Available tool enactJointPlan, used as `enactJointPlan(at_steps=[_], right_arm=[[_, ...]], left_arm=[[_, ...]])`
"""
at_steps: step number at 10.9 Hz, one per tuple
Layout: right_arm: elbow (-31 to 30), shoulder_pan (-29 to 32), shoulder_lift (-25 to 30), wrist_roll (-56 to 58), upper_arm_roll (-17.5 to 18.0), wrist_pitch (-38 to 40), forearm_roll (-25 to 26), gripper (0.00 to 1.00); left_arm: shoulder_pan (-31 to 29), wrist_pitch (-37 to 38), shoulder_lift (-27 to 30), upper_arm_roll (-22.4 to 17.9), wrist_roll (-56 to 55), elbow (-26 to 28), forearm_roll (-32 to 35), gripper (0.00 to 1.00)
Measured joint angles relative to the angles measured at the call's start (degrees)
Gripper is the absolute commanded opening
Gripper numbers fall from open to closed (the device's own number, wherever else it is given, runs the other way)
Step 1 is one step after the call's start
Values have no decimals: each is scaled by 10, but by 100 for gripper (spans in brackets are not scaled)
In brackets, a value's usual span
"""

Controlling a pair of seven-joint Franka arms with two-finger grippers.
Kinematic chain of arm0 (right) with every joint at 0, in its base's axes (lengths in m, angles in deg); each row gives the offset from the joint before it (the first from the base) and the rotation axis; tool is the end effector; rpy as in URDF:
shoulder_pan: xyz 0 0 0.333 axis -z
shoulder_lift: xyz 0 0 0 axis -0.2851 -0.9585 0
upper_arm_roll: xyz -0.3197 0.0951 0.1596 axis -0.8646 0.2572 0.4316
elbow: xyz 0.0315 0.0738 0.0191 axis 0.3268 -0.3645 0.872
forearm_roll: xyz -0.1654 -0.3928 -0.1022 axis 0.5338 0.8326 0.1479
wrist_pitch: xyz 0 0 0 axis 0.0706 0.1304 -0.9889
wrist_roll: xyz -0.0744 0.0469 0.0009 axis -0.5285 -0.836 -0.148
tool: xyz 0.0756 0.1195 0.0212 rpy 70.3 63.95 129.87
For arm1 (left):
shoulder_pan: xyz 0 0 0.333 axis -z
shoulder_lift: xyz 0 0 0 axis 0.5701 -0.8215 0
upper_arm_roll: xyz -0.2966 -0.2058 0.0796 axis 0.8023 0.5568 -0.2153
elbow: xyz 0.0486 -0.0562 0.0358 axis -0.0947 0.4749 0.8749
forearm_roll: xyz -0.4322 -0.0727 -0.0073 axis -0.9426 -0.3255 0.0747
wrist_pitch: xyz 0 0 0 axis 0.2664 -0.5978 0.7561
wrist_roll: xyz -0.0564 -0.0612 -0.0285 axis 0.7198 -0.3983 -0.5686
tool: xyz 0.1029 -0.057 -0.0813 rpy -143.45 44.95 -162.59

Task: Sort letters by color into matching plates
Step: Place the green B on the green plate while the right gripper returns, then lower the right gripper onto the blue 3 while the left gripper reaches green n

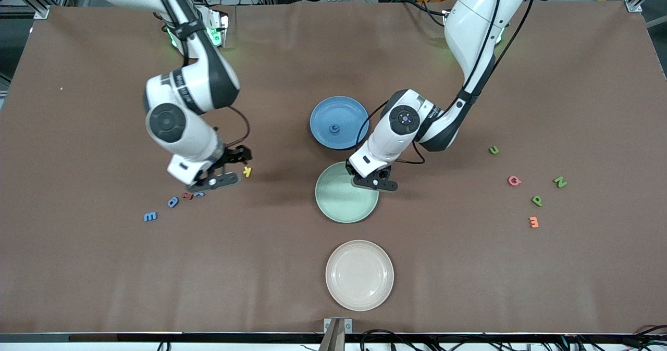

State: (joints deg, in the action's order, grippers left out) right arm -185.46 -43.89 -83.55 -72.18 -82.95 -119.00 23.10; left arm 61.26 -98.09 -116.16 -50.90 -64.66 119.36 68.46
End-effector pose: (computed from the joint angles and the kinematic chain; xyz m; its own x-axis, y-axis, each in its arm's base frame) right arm 0.6293 0.2348 0.3257 0.9762 0.1928 -0.0990 0.1930 -0.9812 -0.0078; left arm 0.5898 -0.4629 0.1790 0.9894 -0.0952 0.1099 -0.1184 -0.9664 0.2282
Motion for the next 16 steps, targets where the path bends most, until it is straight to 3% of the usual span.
enactJointPlan(at_steps=[2,3,4,7,10,13,16], right_arm=[[15,57,0,50,-13,-1,8,100],[21,92,0,87,-15,-1,8,100],[23,128,0,124,-15,-3,8,100],[24,199,-3,175,-15,-24,7,100],[25,229,-19,167,-16,-58,-32,100],[30,253,-45,46,-16,-90,-44,100],[48,253,-68,-125,-18,-94,-47,100]], left_arm=[[1,0,-1,-4,0,-4,0,0],[1,0,-2,-5,0,-6,0,34],[1,0,-2,-5,-1,-7,0,99],[1,0,-3,-7,-1,-11,0,100],[-3,14,-2,-18,-1,-15,16,100],[-39,72,17,-26,18,-28,49,100],[-109,160,64,-27,138,-28,51,100]])
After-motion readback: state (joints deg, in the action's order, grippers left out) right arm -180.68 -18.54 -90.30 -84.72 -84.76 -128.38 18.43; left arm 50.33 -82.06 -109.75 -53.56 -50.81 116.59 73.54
